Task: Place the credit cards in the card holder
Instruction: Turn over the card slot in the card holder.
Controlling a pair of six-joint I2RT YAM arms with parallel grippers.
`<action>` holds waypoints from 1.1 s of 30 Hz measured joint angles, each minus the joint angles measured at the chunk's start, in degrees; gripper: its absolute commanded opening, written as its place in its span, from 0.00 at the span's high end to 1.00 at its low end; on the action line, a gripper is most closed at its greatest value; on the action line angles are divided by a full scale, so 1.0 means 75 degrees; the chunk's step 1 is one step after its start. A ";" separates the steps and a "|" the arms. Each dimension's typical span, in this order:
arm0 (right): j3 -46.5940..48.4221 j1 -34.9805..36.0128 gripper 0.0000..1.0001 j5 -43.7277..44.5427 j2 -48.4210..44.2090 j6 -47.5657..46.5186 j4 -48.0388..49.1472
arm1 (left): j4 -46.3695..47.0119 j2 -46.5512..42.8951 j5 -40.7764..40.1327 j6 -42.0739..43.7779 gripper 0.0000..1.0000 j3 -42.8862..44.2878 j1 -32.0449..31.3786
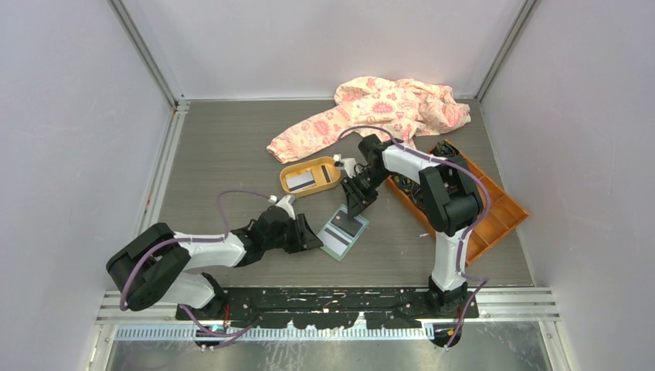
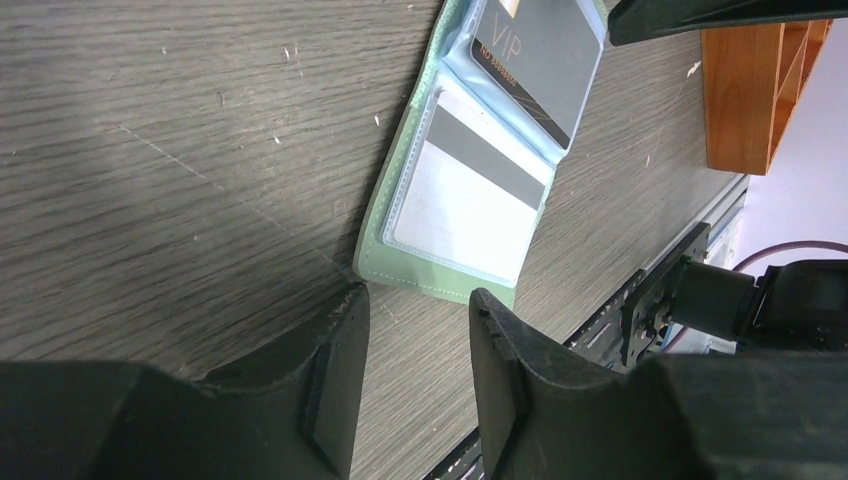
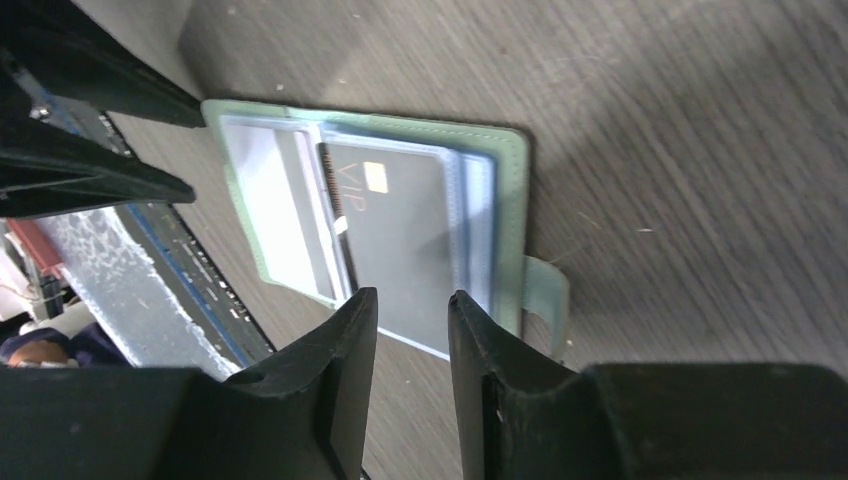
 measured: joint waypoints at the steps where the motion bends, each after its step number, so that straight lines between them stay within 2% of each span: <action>1: 0.0000 0.0000 0.61 0.0114 0.0029 0.0017 0.0026 | 0.0000 0.0032 0.0000 0.0015 0.58 0.0020 0.0000; 9: 0.0052 0.0009 0.62 0.0382 0.0262 0.0017 -0.0108 | 0.0029 0.0434 0.0061 0.0038 0.57 0.0338 0.0003; 23: 0.0233 -0.0119 0.66 -0.0717 0.0565 -0.0154 -0.0784 | 0.0058 0.1084 0.0303 0.0271 0.58 0.0927 0.0329; 33: 0.0236 -0.0207 0.60 -0.1052 0.0565 -0.0154 -0.0810 | 0.0020 0.1122 0.0341 0.0417 0.56 0.1003 0.0373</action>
